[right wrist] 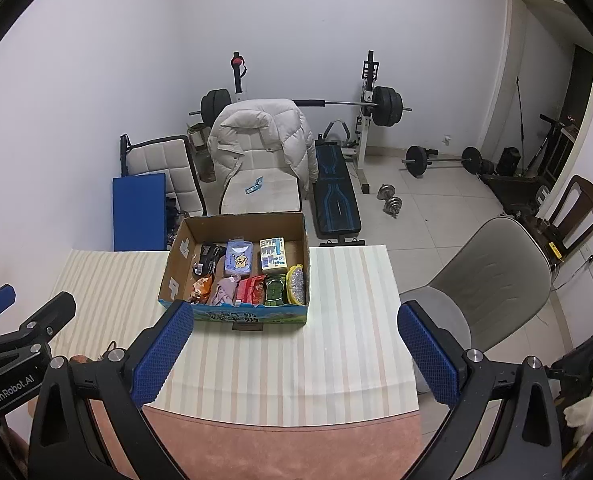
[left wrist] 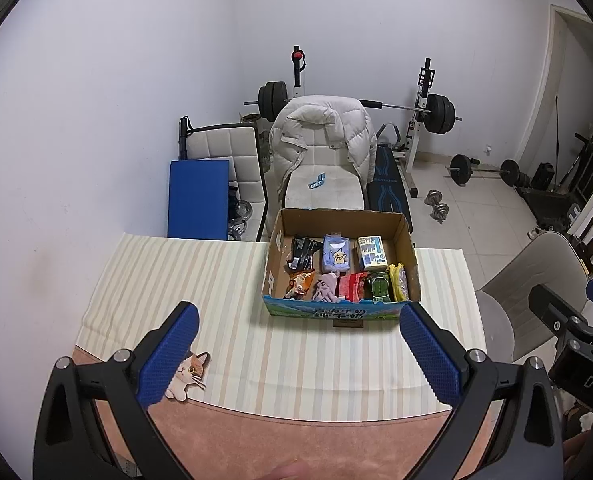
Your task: Organize soft objects
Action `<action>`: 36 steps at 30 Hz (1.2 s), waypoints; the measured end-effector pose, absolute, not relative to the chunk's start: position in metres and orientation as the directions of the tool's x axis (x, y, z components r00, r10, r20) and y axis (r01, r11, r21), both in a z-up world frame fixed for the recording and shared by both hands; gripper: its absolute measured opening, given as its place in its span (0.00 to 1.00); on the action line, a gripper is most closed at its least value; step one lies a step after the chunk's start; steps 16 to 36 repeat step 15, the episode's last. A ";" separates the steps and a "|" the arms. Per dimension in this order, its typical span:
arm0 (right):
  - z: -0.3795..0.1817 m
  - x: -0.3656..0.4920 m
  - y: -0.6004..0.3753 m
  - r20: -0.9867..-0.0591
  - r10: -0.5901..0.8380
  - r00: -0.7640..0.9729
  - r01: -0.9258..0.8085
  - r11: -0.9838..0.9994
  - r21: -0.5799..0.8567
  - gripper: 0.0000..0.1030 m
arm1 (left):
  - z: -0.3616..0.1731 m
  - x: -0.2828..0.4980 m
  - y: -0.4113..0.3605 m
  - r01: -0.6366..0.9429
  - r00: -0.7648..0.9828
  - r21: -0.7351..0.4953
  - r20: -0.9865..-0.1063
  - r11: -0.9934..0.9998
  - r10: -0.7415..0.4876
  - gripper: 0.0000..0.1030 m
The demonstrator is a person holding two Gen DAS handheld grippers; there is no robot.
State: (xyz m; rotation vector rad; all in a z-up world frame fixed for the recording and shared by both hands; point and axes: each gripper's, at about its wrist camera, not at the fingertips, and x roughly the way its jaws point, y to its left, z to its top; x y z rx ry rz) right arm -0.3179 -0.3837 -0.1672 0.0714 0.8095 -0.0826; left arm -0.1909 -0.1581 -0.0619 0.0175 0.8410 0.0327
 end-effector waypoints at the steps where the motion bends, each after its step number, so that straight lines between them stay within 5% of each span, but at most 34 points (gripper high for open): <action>1: -0.167 -0.318 -0.384 -0.725 -0.046 0.687 0.102 0.994 0.033 1.00 | -0.062 -0.191 -0.158 -0.022 0.666 0.029 -0.745 0.999 0.036 1.00; 36: -0.168 -0.318 -0.383 -0.725 -0.047 0.688 0.101 0.994 0.032 1.00 | -0.058 -0.189 -0.159 -0.038 0.676 0.021 -0.735 0.999 0.041 1.00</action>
